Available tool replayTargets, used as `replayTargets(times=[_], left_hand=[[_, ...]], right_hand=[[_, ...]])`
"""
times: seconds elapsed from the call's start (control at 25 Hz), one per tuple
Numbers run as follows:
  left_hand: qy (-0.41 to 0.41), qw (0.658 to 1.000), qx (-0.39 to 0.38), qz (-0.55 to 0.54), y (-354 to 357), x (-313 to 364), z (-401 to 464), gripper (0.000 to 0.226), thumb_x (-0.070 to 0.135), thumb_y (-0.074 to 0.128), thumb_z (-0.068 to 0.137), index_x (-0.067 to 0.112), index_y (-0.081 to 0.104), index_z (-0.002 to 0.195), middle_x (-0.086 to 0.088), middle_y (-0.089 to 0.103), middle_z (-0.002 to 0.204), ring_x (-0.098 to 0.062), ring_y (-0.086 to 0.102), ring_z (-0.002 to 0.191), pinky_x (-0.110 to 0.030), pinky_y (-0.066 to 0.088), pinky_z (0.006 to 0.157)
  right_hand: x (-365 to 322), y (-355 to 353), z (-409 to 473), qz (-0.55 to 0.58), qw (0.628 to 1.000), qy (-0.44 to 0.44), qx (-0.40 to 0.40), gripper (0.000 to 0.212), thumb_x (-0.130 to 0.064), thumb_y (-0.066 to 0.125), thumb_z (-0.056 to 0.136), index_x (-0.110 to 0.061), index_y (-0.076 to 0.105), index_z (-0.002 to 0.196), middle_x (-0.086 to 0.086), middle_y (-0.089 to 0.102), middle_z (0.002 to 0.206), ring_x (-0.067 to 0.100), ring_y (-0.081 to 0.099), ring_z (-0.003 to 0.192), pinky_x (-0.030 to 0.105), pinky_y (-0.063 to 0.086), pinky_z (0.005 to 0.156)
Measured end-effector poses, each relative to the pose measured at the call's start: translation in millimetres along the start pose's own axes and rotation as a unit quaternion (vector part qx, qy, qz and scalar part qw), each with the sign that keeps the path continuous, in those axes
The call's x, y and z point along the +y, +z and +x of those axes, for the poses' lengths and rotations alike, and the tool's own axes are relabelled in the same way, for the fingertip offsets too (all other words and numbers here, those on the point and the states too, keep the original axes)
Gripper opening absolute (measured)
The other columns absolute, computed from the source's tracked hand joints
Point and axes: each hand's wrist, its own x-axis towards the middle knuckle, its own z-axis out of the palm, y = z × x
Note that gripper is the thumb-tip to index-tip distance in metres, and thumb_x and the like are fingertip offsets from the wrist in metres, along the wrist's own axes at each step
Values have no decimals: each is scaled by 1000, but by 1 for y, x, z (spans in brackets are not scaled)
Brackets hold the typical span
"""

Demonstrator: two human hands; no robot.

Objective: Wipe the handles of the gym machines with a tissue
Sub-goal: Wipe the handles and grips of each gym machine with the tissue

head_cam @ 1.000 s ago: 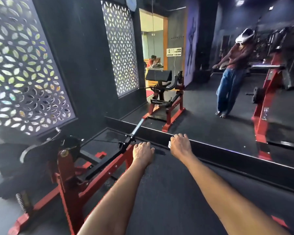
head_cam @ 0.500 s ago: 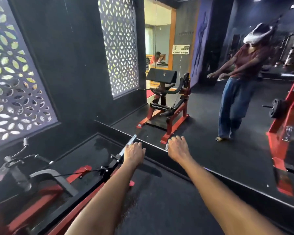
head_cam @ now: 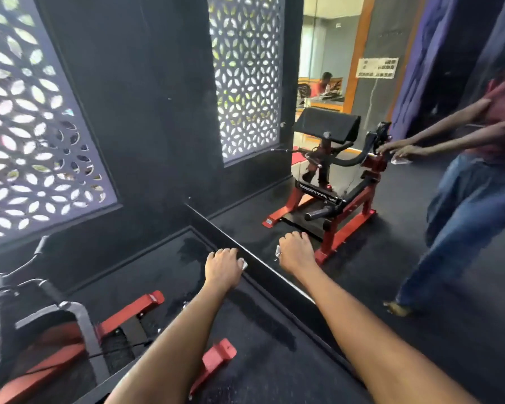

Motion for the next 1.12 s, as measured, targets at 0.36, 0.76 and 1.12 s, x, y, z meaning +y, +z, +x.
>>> replayTargets(times=[0.36,0.76,1.12], left_hand=[[-118,992,27,33,3,-35,222,33,34,35,100,14,59,113,-7,63,122,-23,54,119,-37,35,100],[-279,958,54,31,-19,-168,394,35,35,37,100,14,58,119,-6,61,125,-23,52,123,-36,33,102],[-454,887,67,57,-36,-295,426,37,35,36,102,15,56,124,-5,59,130,-21,48,127,-36,30,106]], right_hand=[[8,42,265,36,989,-141,16,26,-22,41,94,-12,59,111,7,58,117,26,48,114,36,30,99],[-93,48,512,81,949,-297,67,26,-23,44,94,-10,62,108,9,61,115,28,50,113,35,30,100],[-243,57,632,94,881,-458,73,22,-22,48,92,-12,63,105,7,62,112,26,51,108,36,32,96]])
